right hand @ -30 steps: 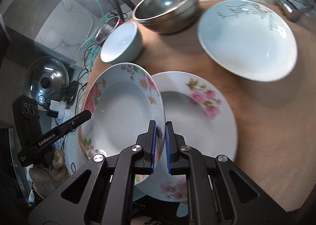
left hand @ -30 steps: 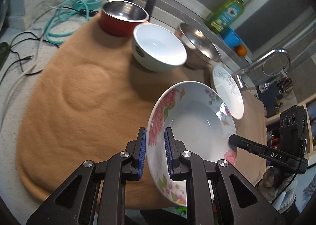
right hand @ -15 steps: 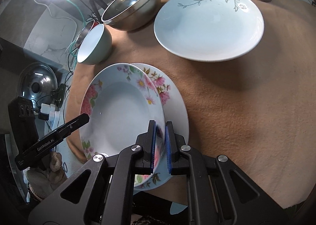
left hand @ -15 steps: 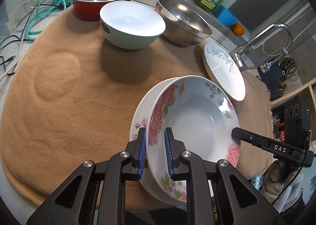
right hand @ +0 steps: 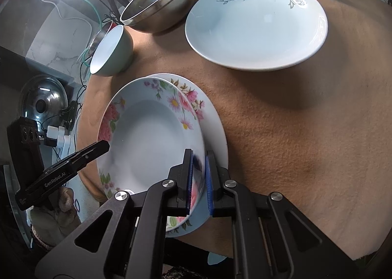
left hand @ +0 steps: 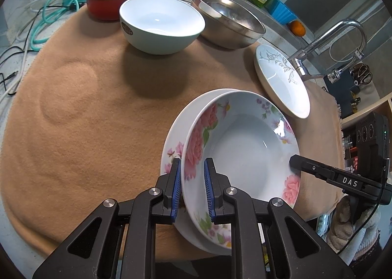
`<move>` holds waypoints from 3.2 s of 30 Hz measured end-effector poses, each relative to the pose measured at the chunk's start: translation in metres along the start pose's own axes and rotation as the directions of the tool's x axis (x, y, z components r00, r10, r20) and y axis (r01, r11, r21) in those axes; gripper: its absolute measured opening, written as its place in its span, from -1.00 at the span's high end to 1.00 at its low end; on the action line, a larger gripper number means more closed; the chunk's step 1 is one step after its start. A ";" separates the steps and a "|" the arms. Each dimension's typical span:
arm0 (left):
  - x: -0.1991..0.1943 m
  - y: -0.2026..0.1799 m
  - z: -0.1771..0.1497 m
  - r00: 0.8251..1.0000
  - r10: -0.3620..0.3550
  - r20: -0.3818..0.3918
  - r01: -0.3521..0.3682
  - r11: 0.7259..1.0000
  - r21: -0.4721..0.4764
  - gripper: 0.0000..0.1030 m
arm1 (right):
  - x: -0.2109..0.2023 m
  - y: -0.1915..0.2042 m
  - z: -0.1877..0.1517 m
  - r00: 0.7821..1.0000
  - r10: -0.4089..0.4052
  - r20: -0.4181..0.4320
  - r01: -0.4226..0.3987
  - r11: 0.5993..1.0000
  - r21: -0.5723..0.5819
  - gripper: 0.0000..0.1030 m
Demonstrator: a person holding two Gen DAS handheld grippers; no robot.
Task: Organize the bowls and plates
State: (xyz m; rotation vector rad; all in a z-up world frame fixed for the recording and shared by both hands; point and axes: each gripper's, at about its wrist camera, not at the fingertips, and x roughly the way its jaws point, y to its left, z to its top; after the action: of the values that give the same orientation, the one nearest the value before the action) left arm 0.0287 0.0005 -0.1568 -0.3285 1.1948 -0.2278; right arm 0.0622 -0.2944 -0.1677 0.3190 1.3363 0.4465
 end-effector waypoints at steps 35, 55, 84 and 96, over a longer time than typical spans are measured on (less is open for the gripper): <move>-0.008 -0.008 0.004 0.998 0.063 0.024 -0.064 0.996 0.067 0.69 | -0.005 0.015 -0.004 0.996 -0.082 0.031 0.085 0.992 -0.091 0.76; 0.000 -0.064 0.064 0.995 -0.027 0.098 0.015 0.993 0.121 0.66 | -0.071 -0.038 0.043 0.960 -0.138 0.242 0.154 0.987 -0.046 0.05; 0.099 -0.105 0.143 0.999 -0.052 -0.008 0.053 0.997 0.061 0.60 | -0.034 -0.132 0.147 0.983 -0.099 0.153 0.087 0.993 0.083 0.49; 0.109 -0.109 0.148 0.999 -0.042 -0.027 0.044 0.996 0.080 0.74 | -0.017 -0.135 0.157 0.993 -0.047 0.107 0.038 0.996 0.083 0.83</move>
State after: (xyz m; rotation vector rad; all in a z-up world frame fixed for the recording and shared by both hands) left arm 0.2058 -0.1191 -0.1631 -0.2814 1.2007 -0.3176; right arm 0.2306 -0.4158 -0.1838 0.3763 1.2543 0.3356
